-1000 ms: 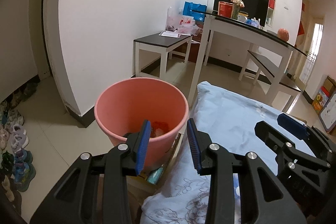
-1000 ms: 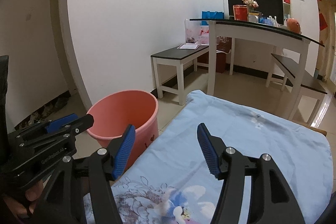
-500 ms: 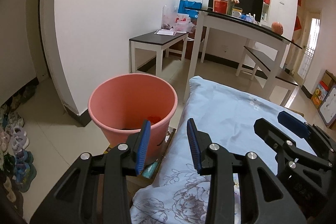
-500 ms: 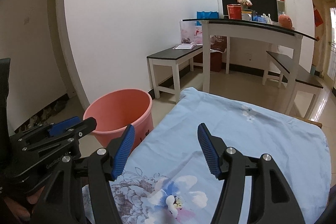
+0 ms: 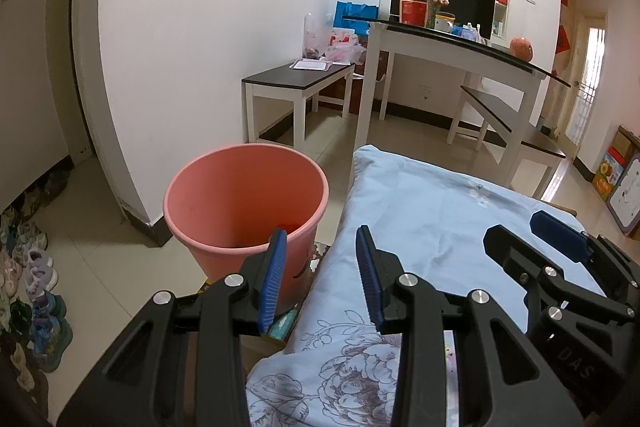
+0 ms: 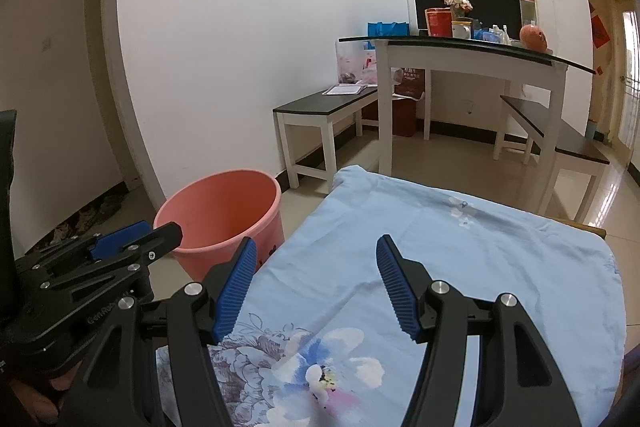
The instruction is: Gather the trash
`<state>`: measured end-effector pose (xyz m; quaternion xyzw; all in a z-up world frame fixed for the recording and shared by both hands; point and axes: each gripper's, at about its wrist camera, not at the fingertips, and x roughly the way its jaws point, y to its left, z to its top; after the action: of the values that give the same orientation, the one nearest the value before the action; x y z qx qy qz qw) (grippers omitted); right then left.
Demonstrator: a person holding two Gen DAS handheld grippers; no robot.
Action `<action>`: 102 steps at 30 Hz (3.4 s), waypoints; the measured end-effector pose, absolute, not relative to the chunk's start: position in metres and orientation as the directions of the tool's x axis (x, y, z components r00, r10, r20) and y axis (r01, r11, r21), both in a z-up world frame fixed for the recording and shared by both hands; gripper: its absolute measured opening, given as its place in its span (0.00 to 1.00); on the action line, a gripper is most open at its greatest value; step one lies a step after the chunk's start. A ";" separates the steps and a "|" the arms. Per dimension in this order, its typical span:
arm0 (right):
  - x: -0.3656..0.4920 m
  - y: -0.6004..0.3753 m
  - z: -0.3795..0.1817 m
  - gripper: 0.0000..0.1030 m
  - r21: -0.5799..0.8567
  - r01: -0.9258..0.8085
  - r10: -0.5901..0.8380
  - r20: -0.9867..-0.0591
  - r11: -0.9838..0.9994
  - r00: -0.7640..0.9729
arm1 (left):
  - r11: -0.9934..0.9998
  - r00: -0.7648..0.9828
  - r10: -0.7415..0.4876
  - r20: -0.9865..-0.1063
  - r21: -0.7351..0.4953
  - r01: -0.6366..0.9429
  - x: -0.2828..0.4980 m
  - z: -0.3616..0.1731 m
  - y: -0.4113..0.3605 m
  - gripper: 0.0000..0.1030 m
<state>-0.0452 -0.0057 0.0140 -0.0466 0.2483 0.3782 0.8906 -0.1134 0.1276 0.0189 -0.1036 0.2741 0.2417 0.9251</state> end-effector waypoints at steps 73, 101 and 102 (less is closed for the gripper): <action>-0.063 -0.002 0.015 0.60 0.018 -0.637 0.574 -0.454 0.771 0.682 | 0.861 0.729 0.409 -0.549 -0.034 -0.508 -0.112 0.017 0.124 0.35; -0.063 -0.002 0.014 0.60 0.021 -0.636 0.573 -0.458 0.771 0.679 | 0.861 0.728 0.407 -0.552 -0.033 -0.507 -0.112 0.017 0.123 0.35; -0.063 -0.002 0.013 0.60 0.021 -0.636 0.573 -0.459 0.771 0.679 | 0.861 0.728 0.406 -0.553 -0.034 -0.507 -0.112 0.017 0.123 0.35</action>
<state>-0.0635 -0.0018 0.0133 -0.0700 0.2257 0.3309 0.9136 -0.1118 0.1229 0.0169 -0.0918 0.2744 0.2468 0.9249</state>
